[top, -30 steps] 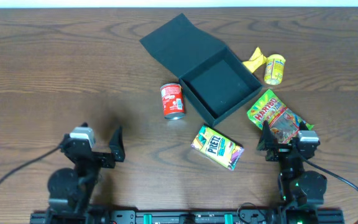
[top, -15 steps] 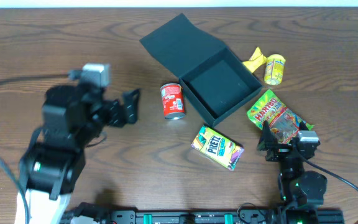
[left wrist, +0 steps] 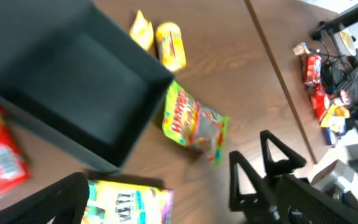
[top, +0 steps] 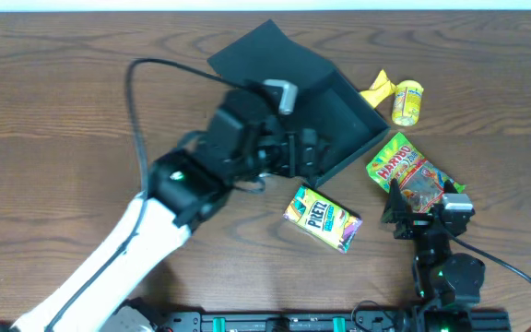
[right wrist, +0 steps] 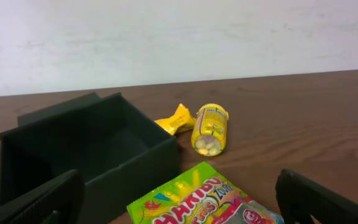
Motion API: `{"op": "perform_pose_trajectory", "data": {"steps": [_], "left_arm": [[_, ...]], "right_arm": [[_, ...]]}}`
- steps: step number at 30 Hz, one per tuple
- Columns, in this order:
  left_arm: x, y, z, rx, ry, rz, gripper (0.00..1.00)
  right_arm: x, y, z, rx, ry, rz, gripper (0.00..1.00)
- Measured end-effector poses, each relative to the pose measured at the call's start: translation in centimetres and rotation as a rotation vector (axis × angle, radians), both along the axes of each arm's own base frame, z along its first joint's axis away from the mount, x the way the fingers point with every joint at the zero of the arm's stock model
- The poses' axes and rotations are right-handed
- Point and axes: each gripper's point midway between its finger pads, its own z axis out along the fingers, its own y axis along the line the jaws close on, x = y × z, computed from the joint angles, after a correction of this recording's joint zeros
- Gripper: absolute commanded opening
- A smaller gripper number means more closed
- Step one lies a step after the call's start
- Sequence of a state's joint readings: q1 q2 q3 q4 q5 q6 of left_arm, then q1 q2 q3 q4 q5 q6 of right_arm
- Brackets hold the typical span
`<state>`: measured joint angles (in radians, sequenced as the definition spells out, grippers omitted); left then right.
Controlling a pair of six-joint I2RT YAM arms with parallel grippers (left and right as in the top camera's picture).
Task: Pack container
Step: 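Move the left gripper to the black box's open lid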
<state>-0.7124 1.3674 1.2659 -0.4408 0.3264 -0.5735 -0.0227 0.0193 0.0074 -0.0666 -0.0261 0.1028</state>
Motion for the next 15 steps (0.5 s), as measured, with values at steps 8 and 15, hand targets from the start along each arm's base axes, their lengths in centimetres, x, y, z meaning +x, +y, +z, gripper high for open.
{"op": "perform_pose_trajectory", "data": {"steps": [8,15], "left_arm": [[0.1,-1.3,-9.8,0.110,0.381,0.231,0.96],[1.2,-1.3,-15.0,0.171,0.554,0.409,0.94]], "right_arm": [[0.0,0.0,0.0,0.000,0.000,0.000,0.99],[0.0,0.0,0.0,0.000,0.000,0.000,0.99]]}}
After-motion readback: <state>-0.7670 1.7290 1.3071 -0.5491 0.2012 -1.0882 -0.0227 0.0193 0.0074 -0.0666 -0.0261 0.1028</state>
